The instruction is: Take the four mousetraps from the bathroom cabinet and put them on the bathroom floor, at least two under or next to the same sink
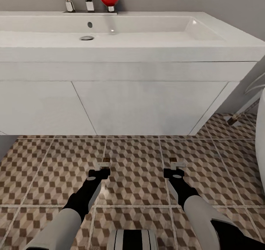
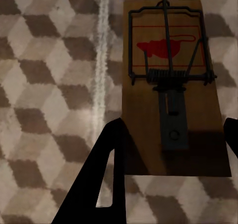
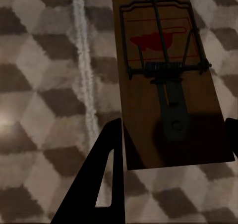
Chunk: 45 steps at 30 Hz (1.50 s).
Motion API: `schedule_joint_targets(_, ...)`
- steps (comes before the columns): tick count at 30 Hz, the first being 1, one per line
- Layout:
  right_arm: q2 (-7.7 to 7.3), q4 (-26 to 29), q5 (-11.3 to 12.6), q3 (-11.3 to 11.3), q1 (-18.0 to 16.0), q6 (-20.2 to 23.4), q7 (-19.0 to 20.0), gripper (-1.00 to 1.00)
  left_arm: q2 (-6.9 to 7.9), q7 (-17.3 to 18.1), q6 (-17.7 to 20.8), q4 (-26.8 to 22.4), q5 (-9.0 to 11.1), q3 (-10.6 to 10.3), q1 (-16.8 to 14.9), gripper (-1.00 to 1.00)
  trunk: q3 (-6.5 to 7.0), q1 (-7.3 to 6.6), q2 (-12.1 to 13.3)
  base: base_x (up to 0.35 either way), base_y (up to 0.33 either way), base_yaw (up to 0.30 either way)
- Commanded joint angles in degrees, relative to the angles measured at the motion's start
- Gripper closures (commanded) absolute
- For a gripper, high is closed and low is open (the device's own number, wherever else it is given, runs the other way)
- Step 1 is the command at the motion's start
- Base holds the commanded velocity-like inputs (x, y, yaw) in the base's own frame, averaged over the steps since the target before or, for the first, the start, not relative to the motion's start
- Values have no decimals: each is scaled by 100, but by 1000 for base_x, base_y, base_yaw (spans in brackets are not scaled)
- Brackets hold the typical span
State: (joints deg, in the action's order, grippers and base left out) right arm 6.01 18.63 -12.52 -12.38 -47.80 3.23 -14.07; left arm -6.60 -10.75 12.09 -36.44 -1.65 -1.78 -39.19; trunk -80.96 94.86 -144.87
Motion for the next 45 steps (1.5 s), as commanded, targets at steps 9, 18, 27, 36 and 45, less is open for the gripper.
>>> schedule_joint_targets(9, 5, 9, -53, -34, -1, 28, 6, 100, 9, -49, 4, -3, -28, -21, -1, 100, -204, 22, -14, 0, 0, 0)
schedule_joint_targets(18, 5, 13, -51, -36, -1, -46, 24, 100, 17, -50, -36, -20, -22, -4, -1, 100, -359, 40, -23, 0, 0, 0)
schedule_joint_targets(27, 5, 13, -51, -43, -1, -143, 11, 100, 16, -45, -40, -30, 8, 5, -1, 100, -359, 40, -23, 0, 0, 0)
schedule_joint_targets(36, 5, 11, -52, -45, -1, -155, 1, 100, 14, -46, -40, -23, 21, 11, -1, 100, -359, 40, -23, 0, 0, 0)
schedule_joint_targets(45, 5, 10, -57, -45, -1, -156, 1, 100, 11, -49, -69, -21, 25, 20, -1, 100, -359, 40, -23, 190, 0, 0)
